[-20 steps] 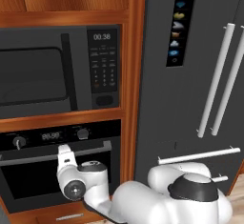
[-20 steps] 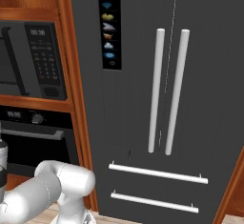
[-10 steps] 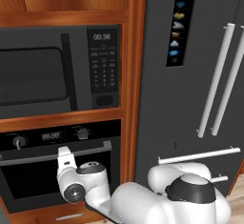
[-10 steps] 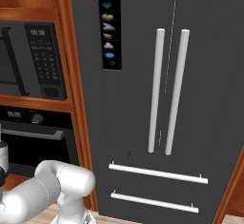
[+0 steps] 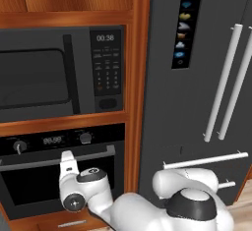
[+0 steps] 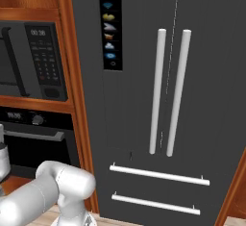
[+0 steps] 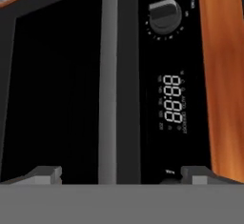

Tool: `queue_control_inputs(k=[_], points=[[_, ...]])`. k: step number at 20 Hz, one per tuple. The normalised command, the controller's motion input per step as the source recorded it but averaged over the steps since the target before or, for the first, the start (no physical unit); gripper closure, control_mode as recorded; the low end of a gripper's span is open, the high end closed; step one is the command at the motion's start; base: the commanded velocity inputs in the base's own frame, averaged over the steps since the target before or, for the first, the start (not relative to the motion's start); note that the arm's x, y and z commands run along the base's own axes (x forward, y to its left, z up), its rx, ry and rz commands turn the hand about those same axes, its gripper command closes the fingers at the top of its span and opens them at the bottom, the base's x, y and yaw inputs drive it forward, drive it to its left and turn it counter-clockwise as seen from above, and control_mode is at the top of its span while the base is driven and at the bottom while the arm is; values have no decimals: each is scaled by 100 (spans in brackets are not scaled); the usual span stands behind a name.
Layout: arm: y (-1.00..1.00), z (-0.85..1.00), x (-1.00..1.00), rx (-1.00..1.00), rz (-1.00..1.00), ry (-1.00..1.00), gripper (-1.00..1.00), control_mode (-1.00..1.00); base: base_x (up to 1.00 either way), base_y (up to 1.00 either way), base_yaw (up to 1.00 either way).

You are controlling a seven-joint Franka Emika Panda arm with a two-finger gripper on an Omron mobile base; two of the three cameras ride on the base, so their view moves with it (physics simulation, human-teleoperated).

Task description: Take the fish from the oven and place it on the plate on the counter.

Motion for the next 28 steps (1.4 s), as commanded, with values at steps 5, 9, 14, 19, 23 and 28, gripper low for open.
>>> queue_control_inputs(k=[5, 9, 14, 19, 23, 28], points=[[16, -1, 0, 0, -15, -7, -100, -100, 0, 0, 0], [45, -3, 8, -7, -5, -16, -100, -100, 0, 0, 0], [45, -13, 27, -7, -3, -9, -100, -100, 0, 0, 0], [18, -14, 22, -1, -5, -5, -100, -100, 0, 0, 0], [0, -12, 34, 0, -4, 0, -100, -100, 0, 0, 0], [0, -17, 47, 0, -4, 0, -100, -100, 0, 0, 0]])
